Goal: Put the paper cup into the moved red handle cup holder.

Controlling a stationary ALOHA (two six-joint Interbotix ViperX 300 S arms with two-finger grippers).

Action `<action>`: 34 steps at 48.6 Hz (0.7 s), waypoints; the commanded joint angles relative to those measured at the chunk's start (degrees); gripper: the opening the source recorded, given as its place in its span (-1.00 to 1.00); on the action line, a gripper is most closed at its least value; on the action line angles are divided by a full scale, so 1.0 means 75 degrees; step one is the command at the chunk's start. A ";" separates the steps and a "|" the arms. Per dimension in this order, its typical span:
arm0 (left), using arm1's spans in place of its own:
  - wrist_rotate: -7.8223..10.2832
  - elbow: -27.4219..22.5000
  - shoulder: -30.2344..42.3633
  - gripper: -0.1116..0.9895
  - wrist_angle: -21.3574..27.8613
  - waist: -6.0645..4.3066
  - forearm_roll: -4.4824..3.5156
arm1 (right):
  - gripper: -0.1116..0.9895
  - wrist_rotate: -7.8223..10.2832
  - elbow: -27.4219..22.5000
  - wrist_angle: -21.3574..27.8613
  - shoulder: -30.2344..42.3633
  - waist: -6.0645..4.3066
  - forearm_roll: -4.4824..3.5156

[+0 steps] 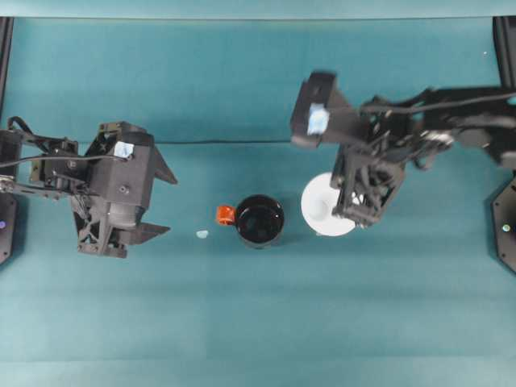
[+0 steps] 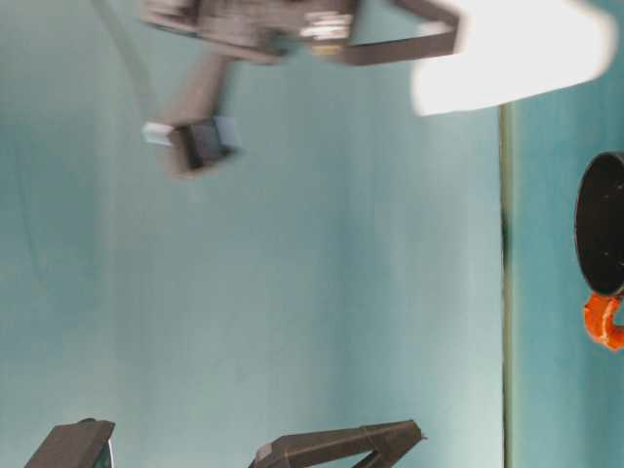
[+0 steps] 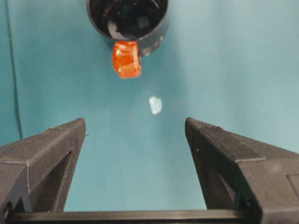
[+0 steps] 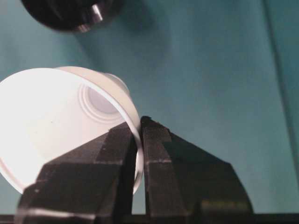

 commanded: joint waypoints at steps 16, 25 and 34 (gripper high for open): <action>-0.0012 -0.0129 -0.0105 0.82 -0.0047 -0.0059 0.0012 | -0.95 0.0023 -0.1395 0.0281 0.0398 -0.0012 -0.0047; -0.0023 -0.0129 -0.0105 0.82 -0.0047 -0.0070 0.0012 | -0.95 0.0035 -0.1910 0.0258 0.0809 -0.0012 -0.0047; -0.0023 -0.0141 -0.0105 0.82 -0.0035 -0.0082 0.0000 | -0.95 0.0047 -0.2203 0.0293 0.1230 -0.0012 -0.0047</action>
